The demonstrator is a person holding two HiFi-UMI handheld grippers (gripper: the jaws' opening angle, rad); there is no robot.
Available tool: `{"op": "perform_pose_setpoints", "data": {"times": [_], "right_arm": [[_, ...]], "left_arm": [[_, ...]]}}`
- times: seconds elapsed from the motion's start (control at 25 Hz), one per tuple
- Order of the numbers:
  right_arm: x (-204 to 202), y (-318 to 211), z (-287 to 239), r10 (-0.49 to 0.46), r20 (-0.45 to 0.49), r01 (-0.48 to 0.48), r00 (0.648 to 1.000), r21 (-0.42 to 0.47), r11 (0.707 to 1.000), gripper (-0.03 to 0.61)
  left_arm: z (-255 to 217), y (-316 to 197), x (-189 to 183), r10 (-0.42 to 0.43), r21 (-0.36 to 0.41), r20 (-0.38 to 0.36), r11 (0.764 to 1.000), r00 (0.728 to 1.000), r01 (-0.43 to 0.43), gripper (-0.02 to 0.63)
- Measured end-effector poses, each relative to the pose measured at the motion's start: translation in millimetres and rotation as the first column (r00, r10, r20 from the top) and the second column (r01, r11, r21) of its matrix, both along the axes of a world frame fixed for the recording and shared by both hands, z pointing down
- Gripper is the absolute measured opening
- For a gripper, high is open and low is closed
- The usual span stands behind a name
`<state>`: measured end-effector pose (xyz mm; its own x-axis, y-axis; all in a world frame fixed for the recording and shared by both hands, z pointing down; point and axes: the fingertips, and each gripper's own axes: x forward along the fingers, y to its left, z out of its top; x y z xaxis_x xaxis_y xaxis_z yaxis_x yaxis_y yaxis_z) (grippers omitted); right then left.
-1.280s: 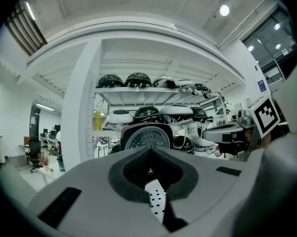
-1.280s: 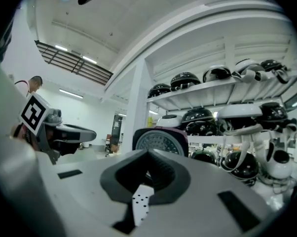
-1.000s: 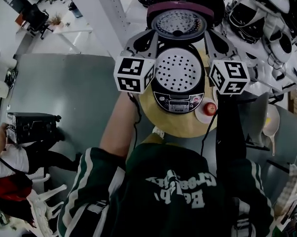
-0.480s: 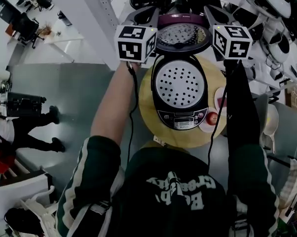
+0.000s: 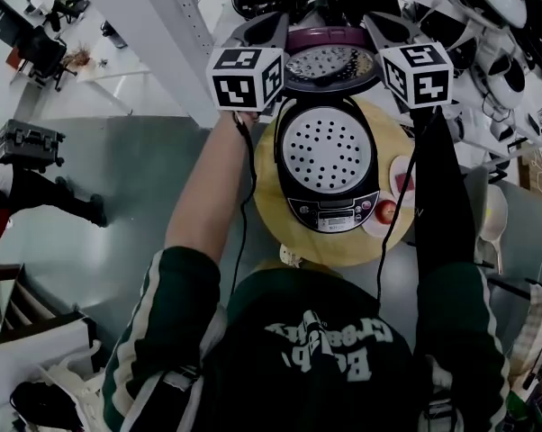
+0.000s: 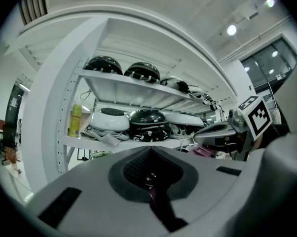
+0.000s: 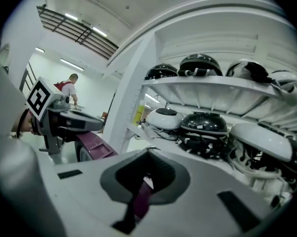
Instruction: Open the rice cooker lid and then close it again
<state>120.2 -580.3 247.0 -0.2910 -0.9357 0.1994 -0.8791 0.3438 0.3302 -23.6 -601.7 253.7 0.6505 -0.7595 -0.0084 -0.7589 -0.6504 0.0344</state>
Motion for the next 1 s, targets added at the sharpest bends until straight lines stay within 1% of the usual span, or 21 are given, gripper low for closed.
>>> {"op": "perform_pose_setpoints", "data": {"times": [0.2,0.4,0.48,0.64,0.76,0.88,1.0], "right_arm": [[-1.9,26.8,4.8,-0.080,0.056,0.084,0.995,-0.063,0.994,0.005],[-4.0,71.7,15.3,-0.180,0.119,0.192,0.977,-0.101,0.976,0.005],[-5.0,92.3,23.1,-0.212,0.134,0.226,0.968,-0.105,0.968,0.005],[-12.2,136.5,47.2,-0.279,0.134,0.294,0.951,-0.111,0.949,0.005],[-16.5,168.3,75.2,-0.322,0.133,0.339,0.937,-0.139,0.930,0.005],[-13.7,192.0,107.2,-0.314,0.169,0.342,0.934,-0.171,0.924,0.005],[-12.9,209.1,134.9,-0.290,0.208,0.329,0.934,-0.187,0.926,0.005]], "left_arm": [[3.5,24.4,-4.0,-0.017,-0.014,-0.011,1.000,1.000,0.017,0.000],[11.6,60.8,-7.0,-0.041,-0.023,-0.014,0.999,0.999,0.041,0.000],[18.9,79.4,-7.4,-0.051,-0.024,0.000,0.998,0.999,0.051,0.000],[42.3,115.0,-9.1,-0.080,-0.045,0.053,0.996,0.995,0.082,0.000],[71.5,139.8,-8.7,-0.092,-0.079,0.123,0.992,0.988,0.102,0.000],[106.9,162.7,-4.9,-0.092,-0.107,0.206,0.987,0.974,0.116,0.000],[136.8,183.8,-2.7,-0.084,-0.133,0.260,0.984,0.962,0.122,0.000]]}}
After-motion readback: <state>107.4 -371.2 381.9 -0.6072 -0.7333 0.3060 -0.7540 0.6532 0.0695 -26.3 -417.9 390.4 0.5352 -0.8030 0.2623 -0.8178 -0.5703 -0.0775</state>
